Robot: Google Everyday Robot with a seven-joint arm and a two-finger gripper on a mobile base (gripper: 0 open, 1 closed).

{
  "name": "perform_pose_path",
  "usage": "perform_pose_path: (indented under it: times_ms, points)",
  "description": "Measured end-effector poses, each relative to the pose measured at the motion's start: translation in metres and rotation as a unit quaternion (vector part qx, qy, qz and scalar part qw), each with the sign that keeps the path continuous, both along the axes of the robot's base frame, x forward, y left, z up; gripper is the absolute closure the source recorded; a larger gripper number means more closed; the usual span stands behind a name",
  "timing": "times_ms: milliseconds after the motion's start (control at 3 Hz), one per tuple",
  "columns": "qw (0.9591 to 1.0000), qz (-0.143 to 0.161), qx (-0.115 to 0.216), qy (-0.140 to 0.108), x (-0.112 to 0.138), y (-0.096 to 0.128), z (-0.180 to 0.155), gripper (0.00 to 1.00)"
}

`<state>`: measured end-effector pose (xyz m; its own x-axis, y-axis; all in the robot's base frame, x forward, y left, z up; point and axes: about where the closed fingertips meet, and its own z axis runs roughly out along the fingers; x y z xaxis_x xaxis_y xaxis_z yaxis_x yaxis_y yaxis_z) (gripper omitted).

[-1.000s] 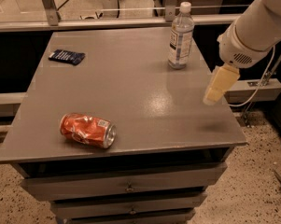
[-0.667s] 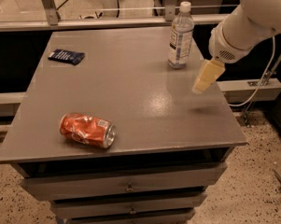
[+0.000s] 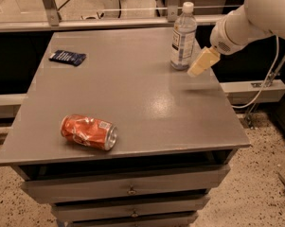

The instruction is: Move blue plastic bottle near rxbar blueberry

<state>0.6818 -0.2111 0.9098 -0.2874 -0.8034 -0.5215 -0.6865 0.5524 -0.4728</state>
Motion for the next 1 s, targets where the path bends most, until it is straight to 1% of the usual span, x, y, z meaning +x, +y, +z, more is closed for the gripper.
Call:
perform_pose_path:
  times_ms: [333,667,1000]
  points:
    - [0.9964,-0.003,0.084,-0.012,0.026,-0.001,-0.002,0.00]
    - [0.9849,0.011,0.172,-0.016,0.047,0.007,-0.007,0.00]
    - [0.9700,0.041,0.239,-0.016,0.061,0.029,-0.009,0.00]
